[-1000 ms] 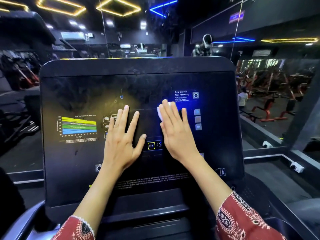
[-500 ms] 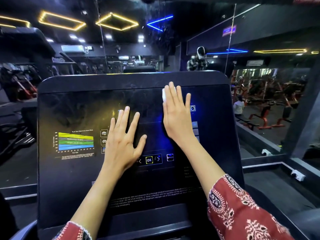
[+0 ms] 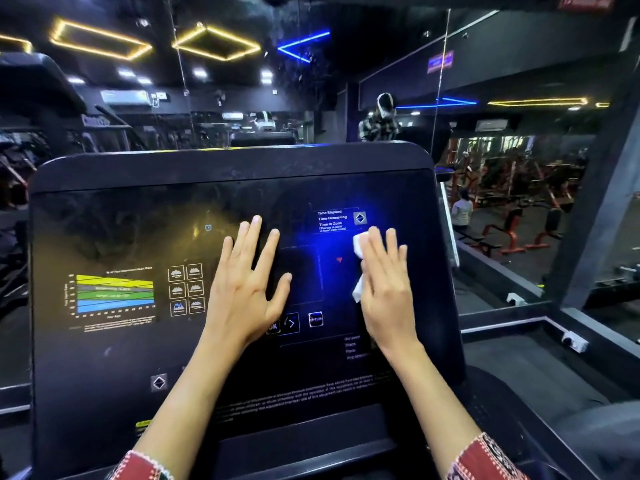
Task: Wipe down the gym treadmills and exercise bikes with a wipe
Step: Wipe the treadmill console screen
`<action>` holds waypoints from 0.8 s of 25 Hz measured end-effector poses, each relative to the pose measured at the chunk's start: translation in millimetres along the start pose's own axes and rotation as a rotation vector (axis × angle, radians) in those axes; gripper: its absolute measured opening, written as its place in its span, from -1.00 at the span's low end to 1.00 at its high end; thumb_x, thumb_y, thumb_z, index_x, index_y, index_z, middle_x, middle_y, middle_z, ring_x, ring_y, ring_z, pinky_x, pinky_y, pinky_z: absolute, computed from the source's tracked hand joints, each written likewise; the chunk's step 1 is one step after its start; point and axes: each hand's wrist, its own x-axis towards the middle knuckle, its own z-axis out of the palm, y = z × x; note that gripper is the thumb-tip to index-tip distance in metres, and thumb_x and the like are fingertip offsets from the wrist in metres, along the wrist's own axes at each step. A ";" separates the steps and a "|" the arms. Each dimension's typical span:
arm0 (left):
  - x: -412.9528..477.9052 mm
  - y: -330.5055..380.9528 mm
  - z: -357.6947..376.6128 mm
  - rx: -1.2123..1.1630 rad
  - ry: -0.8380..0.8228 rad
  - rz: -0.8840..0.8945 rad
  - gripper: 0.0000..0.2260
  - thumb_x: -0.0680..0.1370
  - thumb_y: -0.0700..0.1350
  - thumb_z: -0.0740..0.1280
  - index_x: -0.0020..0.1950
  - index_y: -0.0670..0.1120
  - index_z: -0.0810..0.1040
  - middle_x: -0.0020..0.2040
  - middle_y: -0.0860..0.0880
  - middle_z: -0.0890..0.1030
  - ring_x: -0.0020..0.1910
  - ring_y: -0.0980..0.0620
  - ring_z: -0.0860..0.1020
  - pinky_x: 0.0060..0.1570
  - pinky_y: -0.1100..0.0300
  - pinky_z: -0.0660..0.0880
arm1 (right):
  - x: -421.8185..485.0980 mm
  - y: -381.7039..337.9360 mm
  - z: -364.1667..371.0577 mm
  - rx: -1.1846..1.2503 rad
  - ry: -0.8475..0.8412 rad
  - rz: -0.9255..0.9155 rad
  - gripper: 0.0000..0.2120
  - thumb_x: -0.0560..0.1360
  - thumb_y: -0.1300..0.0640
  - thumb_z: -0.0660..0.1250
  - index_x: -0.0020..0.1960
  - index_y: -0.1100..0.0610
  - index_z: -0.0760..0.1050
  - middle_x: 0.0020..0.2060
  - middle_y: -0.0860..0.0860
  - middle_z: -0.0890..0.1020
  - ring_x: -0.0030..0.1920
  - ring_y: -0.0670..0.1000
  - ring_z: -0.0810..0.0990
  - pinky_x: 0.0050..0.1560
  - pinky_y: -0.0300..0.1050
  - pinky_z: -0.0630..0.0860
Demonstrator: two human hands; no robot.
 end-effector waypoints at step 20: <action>8.4 -46.1 -17.7 0.070 0.030 -0.071 -0.46 0.53 0.08 0.17 0.43 -0.20 0.36 0.46 -0.27 0.27 0.45 -0.22 0.22 0.40 -0.07 0.11 | 80.7 -92.1 62.7 -0.007 -0.119 -0.311 -0.53 0.57 0.19 0.00 0.43 0.32 0.31 0.44 0.24 0.32 0.46 0.25 0.25 0.45 0.12 0.08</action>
